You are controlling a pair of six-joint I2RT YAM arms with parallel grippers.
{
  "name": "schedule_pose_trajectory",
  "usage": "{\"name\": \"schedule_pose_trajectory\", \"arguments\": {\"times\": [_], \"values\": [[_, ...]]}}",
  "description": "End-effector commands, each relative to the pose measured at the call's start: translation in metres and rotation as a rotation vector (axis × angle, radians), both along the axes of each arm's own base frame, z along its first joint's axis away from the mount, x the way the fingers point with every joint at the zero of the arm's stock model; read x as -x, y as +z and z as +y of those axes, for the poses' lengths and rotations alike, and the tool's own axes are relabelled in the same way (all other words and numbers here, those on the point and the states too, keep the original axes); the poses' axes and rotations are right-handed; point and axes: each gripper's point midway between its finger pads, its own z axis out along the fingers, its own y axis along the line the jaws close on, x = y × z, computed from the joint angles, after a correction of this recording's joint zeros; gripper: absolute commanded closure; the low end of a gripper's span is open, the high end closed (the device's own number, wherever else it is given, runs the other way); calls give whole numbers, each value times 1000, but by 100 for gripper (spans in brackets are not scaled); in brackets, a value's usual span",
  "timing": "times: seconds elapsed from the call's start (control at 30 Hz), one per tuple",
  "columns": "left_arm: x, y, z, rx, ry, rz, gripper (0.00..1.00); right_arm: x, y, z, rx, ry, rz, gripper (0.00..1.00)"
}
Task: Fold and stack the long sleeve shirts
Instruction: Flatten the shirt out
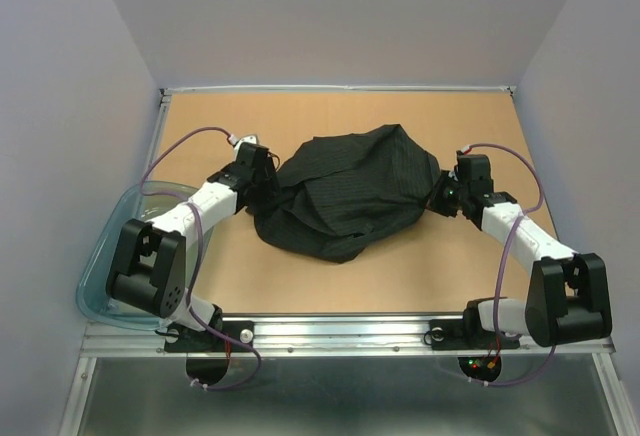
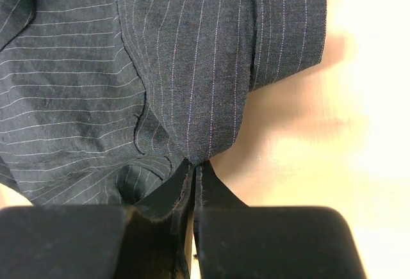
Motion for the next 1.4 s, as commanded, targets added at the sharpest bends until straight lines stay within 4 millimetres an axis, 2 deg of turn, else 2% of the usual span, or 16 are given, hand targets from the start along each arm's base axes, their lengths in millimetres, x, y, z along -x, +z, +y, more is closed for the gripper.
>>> {"name": "schedule_pose_trajectory", "arguments": {"times": [0.0,0.13,0.23,0.3,0.5,0.53,0.57,0.63,0.7,0.77,0.87,0.93,0.97,1.03,1.23,1.37], "values": [[7,-19,-6,17,-41,47,28,-8,22,0,-8,8,-71,99],[-3,-20,-4,-24,-43,53,46,-6,25,0,-9,12,-80,99],[-16,3,5,-74,-8,-4,85,-5,29,0,-10,12,-91,99],[-31,26,14,-119,30,-78,97,-4,30,1,-12,16,-92,99],[-119,160,49,-353,190,-422,100,1,36,1,0,48,-95,99],[-137,213,55,-365,268,-526,100,3,36,1,3,55,-91,99],[-157,213,56,-405,288,-525,100,4,36,1,3,58,-90,99],[-178,242,60,-449,333,-572,95,7,37,2,-3,62,-85,99],[-205,273,55,-443,371,-640,71,10,40,4,-9,69,-91,99],[-219,283,48,-423,361,-660,28,11,43,4,-10,72,-100,99],[-220,268,31,-332,297,-622,13,13,45,2,-2,70,-105,99],[-214,247,19,-276,228,-576,12,13,45,2,1,69,-106,99],[-204,211,16,-255,210,-498,12,14,45,2,-1,67,-103,99],[-184,196,6,-177,152,-450,12,14,43,0,6,65,-92,99],[-98,75,-20,37,19,-169,13,15,36,-17,100,30,-72,99],[-65,27,-19,68,26,-50,14,17,35,-18,105,23,-70,100]]}}
